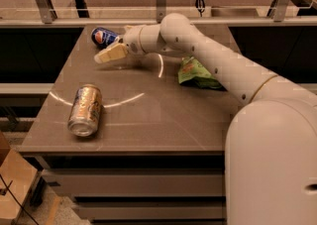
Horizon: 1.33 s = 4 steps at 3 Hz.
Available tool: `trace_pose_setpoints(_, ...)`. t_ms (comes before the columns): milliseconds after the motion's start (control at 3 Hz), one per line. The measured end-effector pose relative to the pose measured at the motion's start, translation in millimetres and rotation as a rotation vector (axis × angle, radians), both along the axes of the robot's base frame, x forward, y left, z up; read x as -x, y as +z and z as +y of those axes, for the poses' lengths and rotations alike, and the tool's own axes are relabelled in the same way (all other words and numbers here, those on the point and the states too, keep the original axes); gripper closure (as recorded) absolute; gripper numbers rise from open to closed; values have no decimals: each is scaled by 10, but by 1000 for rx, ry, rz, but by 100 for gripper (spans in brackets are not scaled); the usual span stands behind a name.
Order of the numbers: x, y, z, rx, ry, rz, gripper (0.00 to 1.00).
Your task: Pick pepsi can
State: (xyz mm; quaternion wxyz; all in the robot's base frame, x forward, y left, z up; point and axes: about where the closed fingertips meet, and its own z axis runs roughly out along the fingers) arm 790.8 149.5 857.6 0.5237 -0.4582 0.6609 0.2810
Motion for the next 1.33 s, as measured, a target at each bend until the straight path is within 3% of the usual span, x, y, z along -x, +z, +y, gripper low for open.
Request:
trace_pose_setpoints(333,-99,-74,72,-32,-1,23,18)
trace_pose_setpoints(1000,-216,-41,67,-65,-11,30,65)
trace_pose_setpoints(1333,-201,279,-3,-126,3,-19,88)
